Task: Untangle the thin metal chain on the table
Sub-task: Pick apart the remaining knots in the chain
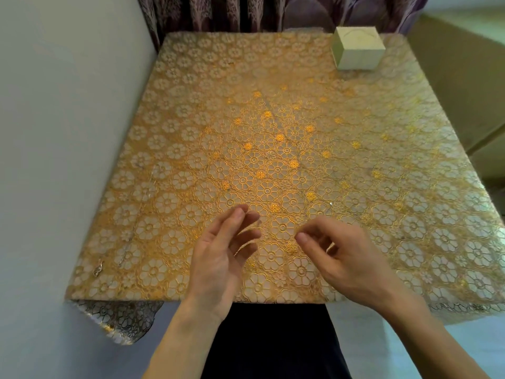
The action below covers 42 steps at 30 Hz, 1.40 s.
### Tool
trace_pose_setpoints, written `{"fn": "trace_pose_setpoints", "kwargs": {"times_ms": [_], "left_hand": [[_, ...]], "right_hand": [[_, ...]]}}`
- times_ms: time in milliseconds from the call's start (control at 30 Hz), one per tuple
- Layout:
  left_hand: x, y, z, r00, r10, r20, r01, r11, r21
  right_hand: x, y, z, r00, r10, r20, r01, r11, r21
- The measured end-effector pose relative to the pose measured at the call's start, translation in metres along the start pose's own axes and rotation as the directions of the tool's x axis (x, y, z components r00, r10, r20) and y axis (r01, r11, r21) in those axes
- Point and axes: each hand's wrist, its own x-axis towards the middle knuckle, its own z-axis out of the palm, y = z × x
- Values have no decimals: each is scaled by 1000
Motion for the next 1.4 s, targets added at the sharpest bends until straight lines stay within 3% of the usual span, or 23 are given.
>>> {"fn": "trace_pose_setpoints", "kwargs": {"times_ms": [167, 267, 367, 533, 667, 933, 1133, 1233, 1333, 1400], "left_hand": [[7, 14, 1, 998, 60, 33, -63, 993, 104], [10, 18, -1, 995, 83, 49, -91, 979, 181], [12, 20, -4, 992, 111, 62, -123, 957, 261], [14, 20, -9, 981, 178, 77, -194, 908, 371], [11, 15, -18, 978, 202, 55, -206, 886, 415], [7, 2, -27, 985, 166, -41, -148, 949, 280], [1, -14, -22, 997, 38, -66, -37, 999, 15], [0, -17, -22, 998, -11, -54, 8, 999, -53], [0, -16, -25, 998, -34, -59, 29, 996, -84], [1, -14, -28, 997, -40, -67, 33, 994, -107]], "right_hand": [[12, 3, 0, 999, 44, -26, -45, 999, -14], [16, 4, 19, 987, 135, 87, -136, 991, 5], [21, 4, 42, 972, 194, 132, -168, 968, -187], [34, 0, 59, 971, 232, -54, -235, 898, -372], [36, -4, 66, 991, 122, -50, -129, 841, -525], [27, 7, 57, 1000, -1, -24, -12, 852, -523], [15, 11, 49, 1000, -1, 0, 0, 923, -385], [8, 2, 49, 994, 25, 110, 1, 973, -229], [7, -5, 56, 971, 9, 240, 61, 957, -284], [6, -7, 60, 972, 2, 237, 75, 946, -316]]}}
